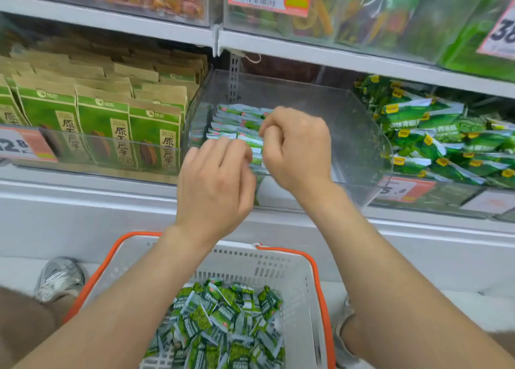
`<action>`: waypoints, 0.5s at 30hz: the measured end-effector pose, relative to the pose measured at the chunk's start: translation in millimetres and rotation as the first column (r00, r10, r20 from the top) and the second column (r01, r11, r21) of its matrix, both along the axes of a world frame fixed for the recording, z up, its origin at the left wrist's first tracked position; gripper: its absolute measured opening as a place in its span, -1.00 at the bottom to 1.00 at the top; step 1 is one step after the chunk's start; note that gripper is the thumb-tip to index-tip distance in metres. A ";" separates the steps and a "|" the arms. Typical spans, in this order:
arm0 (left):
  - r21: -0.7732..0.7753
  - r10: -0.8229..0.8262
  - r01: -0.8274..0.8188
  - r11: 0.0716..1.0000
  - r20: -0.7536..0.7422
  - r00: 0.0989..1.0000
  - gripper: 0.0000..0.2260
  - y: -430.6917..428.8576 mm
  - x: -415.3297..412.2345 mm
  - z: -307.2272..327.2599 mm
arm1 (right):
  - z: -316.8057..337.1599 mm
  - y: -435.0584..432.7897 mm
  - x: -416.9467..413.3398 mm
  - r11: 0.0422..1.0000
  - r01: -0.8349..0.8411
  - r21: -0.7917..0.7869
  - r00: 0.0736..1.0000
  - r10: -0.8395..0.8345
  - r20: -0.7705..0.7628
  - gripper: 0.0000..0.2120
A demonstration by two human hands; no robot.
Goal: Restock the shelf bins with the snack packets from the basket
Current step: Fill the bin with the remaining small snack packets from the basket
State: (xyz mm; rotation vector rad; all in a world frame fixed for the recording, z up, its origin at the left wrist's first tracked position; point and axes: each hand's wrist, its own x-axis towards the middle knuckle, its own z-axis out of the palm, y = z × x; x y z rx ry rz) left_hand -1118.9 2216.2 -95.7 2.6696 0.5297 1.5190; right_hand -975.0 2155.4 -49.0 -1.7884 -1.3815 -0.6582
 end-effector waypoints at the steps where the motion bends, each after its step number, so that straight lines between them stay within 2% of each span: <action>1: 0.021 -0.021 0.021 1.000 -0.013 1.000 -0.90 -4.1 -7.1 -10.4 | -8.8 -9.3 -10.0 0.999 -0.037 0.005 0.996 0.036 0.082 -0.76; 4: -0.029 -0.104 0.100 0.995 -0.211 0.972 -0.90 -9.5 -25.0 -47.5 | -47.9 -35.8 -31.8 0.977 -0.146 -0.154 0.952 0.181 0.246 -0.79; 6: -0.153 -0.193 0.135 0.979 -0.484 0.853 -0.85 -7.5 -30.9 -72.2 | -83.8 -51.0 -34.8 0.918 -0.124 -0.377 0.948 0.222 0.229 -0.77; 7: -0.215 -0.215 0.095 0.972 -0.650 0.729 -0.86 -7.7 -32.6 -82.3 | -102.5 -57.7 -34.0 0.838 -0.091 -0.537 0.957 0.223 0.185 -0.75; 8: -0.237 -0.218 0.044 0.971 -0.785 0.579 -0.89 -8.7 -34.2 -92.7 | -121.0 -63.8 -32.4 0.708 -0.058 -0.704 0.971 0.203 0.124 -0.75; 10: -0.272 -0.256 0.002 0.962 -0.900 0.353 -0.86 -13.1 -37.3 -111.5 | -158.2 -75.0 -27.6 0.401 -0.036 -0.915 0.987 0.156 0.030 -0.79; 12: -0.355 -0.343 -0.058 0.933 -0.926 0.157 -0.79 -20.0 -40.6 -127.7 | -189.8 -86.8 -26.0 0.178 -0.048 -0.983 0.993 0.111 -0.028 -0.81; 15: -0.407 -0.416 -0.136 0.903 -0.908 -0.042 -0.78 -25.5 -44.9 -152.8 | -233.9 -102.9 -33.2 -0.077 -0.062 -0.995 0.994 0.081 -0.068 -0.79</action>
